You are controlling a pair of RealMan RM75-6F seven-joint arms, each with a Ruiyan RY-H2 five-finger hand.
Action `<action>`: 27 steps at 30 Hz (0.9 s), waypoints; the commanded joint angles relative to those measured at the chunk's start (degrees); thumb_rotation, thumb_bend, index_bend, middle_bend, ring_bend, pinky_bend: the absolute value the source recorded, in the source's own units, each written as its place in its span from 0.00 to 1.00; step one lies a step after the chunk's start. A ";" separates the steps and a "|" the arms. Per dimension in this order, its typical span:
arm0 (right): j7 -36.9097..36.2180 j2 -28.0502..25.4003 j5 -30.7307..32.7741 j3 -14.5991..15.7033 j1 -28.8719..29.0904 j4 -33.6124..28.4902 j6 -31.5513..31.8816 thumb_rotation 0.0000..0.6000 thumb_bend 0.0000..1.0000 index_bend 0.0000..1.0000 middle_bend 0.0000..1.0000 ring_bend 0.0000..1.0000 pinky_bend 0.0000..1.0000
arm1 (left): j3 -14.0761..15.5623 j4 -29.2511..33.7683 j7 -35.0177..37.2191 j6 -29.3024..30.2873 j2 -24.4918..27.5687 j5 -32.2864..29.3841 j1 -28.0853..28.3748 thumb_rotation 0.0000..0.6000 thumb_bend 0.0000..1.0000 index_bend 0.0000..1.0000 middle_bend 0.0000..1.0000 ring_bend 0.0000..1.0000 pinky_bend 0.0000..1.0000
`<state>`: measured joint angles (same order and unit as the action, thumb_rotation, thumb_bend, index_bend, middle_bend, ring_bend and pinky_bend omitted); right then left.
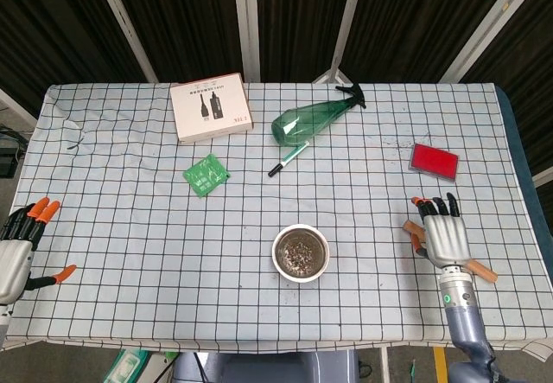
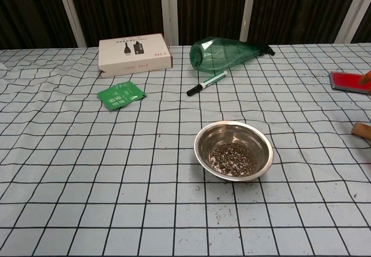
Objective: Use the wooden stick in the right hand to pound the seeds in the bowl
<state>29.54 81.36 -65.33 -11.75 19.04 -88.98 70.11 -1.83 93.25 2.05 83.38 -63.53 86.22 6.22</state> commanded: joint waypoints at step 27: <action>8.63 6.03 14.25 -1.36 5.26 7.45 -2.65 1.00 0.39 0.32 0.31 0.17 0.00 | 0.24 0.66 0.35 -0.85 0.38 -0.40 0.19 1.00 0.09 0.00 0.00 0.00 0.00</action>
<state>37.96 87.50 -51.33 -13.22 24.25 -81.53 67.44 -1.59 93.91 2.40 82.53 -63.15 85.82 6.40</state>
